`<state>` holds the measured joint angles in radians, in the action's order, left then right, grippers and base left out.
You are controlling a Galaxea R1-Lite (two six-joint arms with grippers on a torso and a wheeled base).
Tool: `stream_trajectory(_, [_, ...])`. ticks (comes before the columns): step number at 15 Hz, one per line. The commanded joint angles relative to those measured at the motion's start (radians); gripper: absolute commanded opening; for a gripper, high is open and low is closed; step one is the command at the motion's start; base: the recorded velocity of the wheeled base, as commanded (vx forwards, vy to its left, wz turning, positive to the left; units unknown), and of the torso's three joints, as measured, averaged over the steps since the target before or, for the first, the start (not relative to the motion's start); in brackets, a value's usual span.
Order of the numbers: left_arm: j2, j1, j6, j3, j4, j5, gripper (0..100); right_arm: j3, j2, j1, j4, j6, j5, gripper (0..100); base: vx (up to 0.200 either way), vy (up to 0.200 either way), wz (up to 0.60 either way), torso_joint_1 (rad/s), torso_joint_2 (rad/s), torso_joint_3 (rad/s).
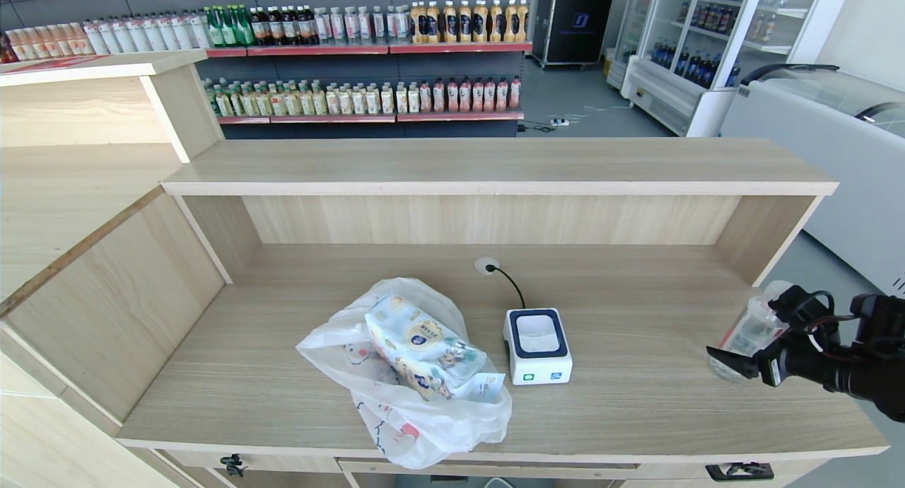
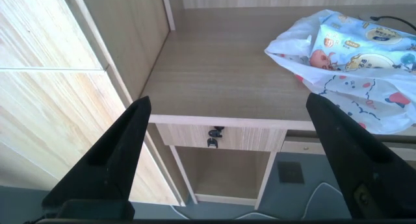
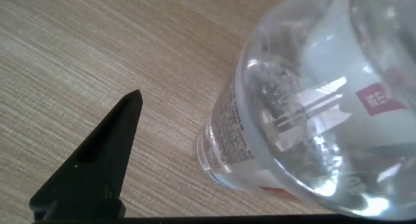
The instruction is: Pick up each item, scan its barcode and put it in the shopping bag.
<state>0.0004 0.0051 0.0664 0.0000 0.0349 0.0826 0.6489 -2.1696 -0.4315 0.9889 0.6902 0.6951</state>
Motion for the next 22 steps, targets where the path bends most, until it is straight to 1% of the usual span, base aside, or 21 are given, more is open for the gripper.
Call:
stream_trajectory(1, [0.0,-0.001,0.0,0.0,0.0,0.0,100,0.003,-0.01,0.005,0.004,0.0,0.001,100,0.0,0.0,0.0,0.0,0.0,0.0])
stream_trajectory(2, [0.0,0.001,0.001,0.0,0.0,0.0,100,0.005,-0.013,0.008,0.011,0.0,0.003,100,0.0,0.0,0.0,0.0,0.0,0.0])
stream_trajectory(3, [0.0,-0.001,0.0,0.0,0.0,0.0,100,0.005,-0.016,0.01,0.011,0.0,0.006,0,0.0,0.0,0.0,0.0,0.0,0.0])
stream_trajectory(13, [0.0,-0.001,0.0,0.0,0.0,0.0,100,0.037,-0.036,0.01,0.03,-0.021,0.015,0,0.0,0.0,0.0,0.0,0.0,0.0])
stream_trajectory(17, [0.0,-0.001,0.001,0.0,0.0,0.0,100,0.046,0.014,0.01,0.017,-0.113,0.104,0,0.0,0.0,0.0,0.0,0.0,0.0])
stream_trajectory(19, [0.0,-0.001,0.0,0.0,0.0,0.0,100,0.047,0.086,0.013,-0.003,-0.195,0.152,0,0.0,0.0,0.0,0.0,0.0,0.0])
stream_trajectory(22, [0.0,0.001,0.0,0.0,0.0,0.0,100,0.067,0.203,0.013,-0.007,-0.334,0.308,0,0.0,0.0,0.0,0.0,0.0,0.0])
